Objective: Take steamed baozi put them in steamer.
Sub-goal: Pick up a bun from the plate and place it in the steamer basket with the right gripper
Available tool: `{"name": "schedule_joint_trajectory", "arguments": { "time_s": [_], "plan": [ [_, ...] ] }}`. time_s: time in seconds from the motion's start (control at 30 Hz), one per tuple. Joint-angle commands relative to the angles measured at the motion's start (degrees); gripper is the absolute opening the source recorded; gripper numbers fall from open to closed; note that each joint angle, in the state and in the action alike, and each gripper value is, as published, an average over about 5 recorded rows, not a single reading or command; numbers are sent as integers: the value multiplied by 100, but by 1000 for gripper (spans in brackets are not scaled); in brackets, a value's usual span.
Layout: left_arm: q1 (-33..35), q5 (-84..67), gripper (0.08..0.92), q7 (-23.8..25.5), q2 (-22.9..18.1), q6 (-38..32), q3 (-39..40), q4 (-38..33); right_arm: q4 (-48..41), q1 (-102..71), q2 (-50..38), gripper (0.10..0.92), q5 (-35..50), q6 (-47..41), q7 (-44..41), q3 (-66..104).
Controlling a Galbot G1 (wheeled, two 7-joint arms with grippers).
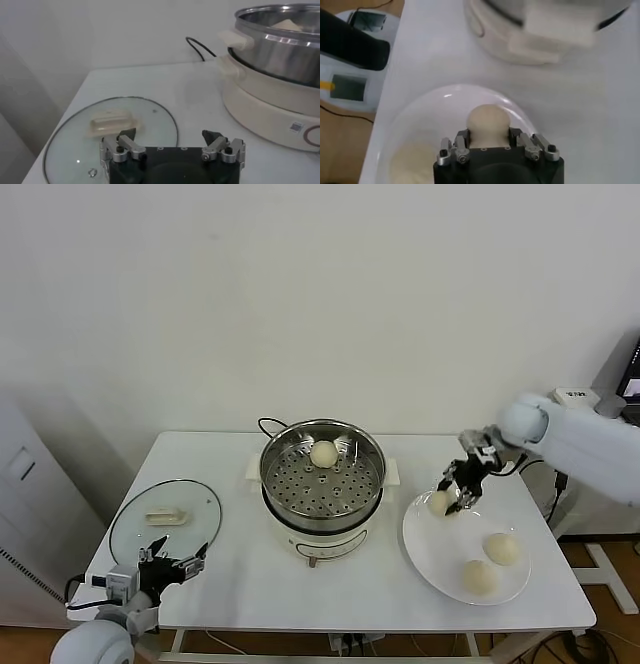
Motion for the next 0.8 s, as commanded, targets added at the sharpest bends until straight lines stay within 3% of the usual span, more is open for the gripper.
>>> {"name": "schedule_joint_trajectory", "arguments": {
  "time_s": [0.03, 0.3, 0.8],
  "plan": [
    [-34, 8, 823, 0, 6, 0, 29, 18, 773, 1873, 150, 484, 1619, -749, 286, -1081],
    [-77, 8, 823, 3, 16, 0, 80, 0, 745, 1717, 1066, 484, 2555, -1350, 942, -724],
    [-56, 38, 823, 6, 1, -14, 82, -14, -275, 393, 2720, 484, 2815, -1464, 1517, 1]
  ]
}}
